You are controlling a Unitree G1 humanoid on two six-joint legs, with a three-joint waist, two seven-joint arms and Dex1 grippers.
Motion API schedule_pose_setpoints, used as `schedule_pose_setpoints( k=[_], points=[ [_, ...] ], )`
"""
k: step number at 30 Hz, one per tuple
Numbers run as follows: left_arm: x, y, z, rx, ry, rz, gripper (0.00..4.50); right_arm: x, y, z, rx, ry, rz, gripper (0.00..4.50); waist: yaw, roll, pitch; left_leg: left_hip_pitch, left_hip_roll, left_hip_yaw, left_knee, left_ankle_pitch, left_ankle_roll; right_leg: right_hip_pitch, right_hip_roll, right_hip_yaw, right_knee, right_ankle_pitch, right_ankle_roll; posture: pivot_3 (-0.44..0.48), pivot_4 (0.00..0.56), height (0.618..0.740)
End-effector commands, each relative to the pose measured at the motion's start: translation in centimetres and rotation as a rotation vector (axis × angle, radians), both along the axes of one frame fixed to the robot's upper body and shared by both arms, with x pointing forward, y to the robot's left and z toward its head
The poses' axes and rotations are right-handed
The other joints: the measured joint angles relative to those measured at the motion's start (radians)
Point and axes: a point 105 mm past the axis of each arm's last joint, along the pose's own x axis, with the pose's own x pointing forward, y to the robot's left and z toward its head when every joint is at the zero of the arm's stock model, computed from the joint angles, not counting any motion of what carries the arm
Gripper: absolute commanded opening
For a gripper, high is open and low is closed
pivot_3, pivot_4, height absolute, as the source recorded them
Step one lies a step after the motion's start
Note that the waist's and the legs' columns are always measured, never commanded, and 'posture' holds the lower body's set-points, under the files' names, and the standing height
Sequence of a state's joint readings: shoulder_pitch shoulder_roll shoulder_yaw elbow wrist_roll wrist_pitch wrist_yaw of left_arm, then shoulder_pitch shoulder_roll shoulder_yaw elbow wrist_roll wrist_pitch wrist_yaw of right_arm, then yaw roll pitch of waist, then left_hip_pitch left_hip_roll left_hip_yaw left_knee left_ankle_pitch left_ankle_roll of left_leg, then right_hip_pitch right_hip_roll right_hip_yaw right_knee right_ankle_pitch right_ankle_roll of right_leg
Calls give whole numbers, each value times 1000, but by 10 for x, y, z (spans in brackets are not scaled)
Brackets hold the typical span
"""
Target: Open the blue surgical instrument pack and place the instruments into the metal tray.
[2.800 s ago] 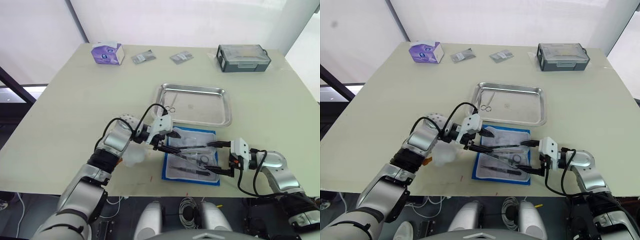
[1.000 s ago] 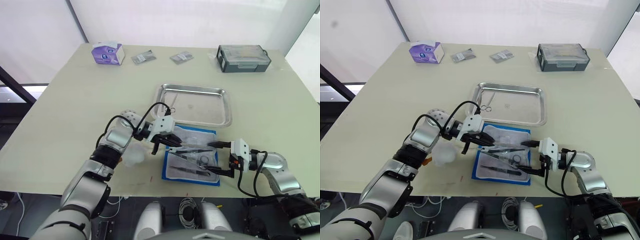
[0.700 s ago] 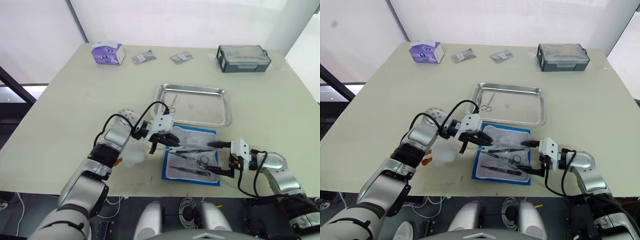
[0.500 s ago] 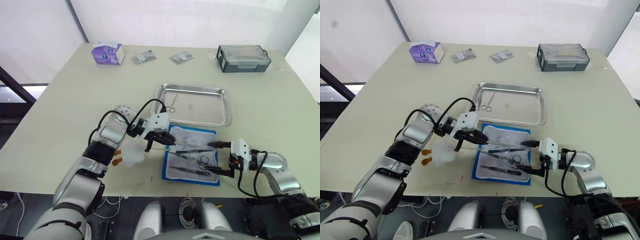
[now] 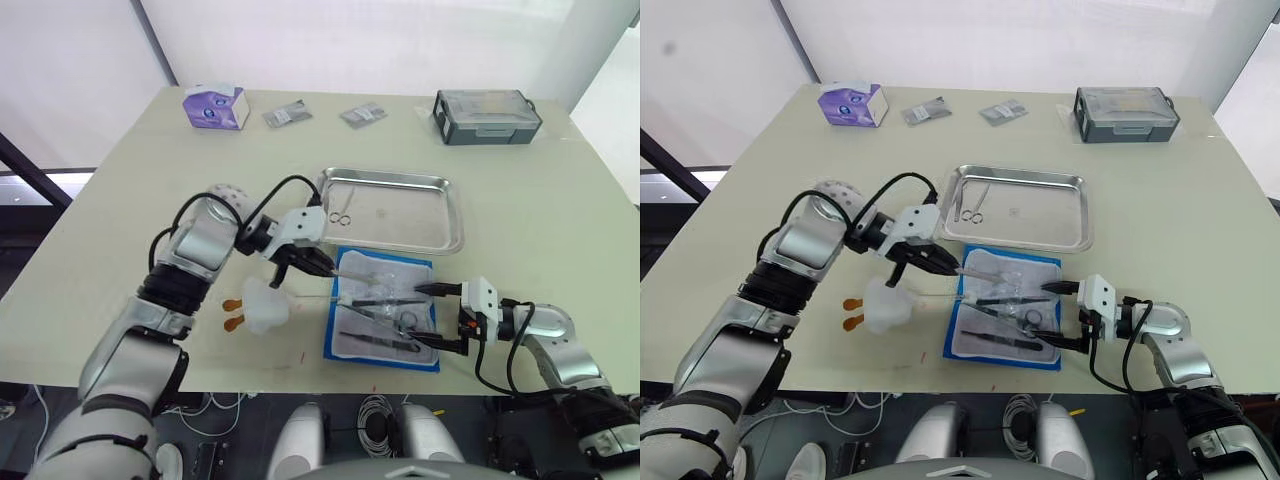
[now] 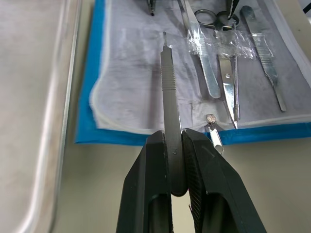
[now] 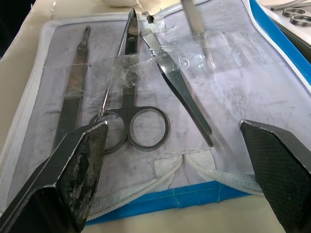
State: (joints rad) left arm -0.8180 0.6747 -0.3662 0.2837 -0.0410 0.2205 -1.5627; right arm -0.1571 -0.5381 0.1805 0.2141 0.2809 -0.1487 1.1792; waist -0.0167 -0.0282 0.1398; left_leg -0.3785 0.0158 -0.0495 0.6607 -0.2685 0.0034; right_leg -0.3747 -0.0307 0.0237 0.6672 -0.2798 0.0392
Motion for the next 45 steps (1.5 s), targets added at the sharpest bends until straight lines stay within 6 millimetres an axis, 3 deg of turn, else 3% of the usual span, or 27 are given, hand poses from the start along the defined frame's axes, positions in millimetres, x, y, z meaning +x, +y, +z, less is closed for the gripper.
schedule_pose_setpoints(
  k=[1, 16, 20, 30, 38, 45],
  points=[
    [-6, 2, 16, 15, -16, -50, 28, -27, -11, -59, -143, 253, -14, 4500, -1, 0, 0, 0, 0, 0, 0, 0, 0, 0, 0, 0, 0, 0, 0, 0, 150, 740],
    [-16, 38, 37, 85, 23, 9, 28, -26, -9, -60, -140, 251, -10, 4500, -1, 0, 0, 0, 1, 0, 0, 0, 0, 0, 1, 0, 0, 0, 0, 0, 150, 740],
    [1, 26, 62, -120, -23, 100, 28, -27, -9, -60, -140, 252, -9, 4500, 0, 0, 0, 0, 1, 0, 0, 0, 0, 0, 1, 0, 0, 0, 0, 0, 150, 740],
    [35, -15, 70, -410, -103, 398, 28, -28, -10, -60, -140, 253, -13, 4500, -1, -1, 0, 0, 1, 0, 0, 0, 0, 0, 1, 0, 0, 0, 0, 0, 150, 740],
    [58, -49, 50, -551, -172, 732, 28, -28, -8, -59, -136, 252, -15, 4500, 0, -1, 0, 1, 1, 0, 0, 0, 0, 0, 0, 1, 0, 0, 0, 0, 150, 740],
    [86, -55, 34, -583, -222, 1047, 28, -27, -7, -59, -133, 248, -14, 4500, -1, -2, -1, 1, 1, 0, 0, 0, 0, 0, 0, 1, 0, 0, 0, 0, 150, 740]
  ],
)
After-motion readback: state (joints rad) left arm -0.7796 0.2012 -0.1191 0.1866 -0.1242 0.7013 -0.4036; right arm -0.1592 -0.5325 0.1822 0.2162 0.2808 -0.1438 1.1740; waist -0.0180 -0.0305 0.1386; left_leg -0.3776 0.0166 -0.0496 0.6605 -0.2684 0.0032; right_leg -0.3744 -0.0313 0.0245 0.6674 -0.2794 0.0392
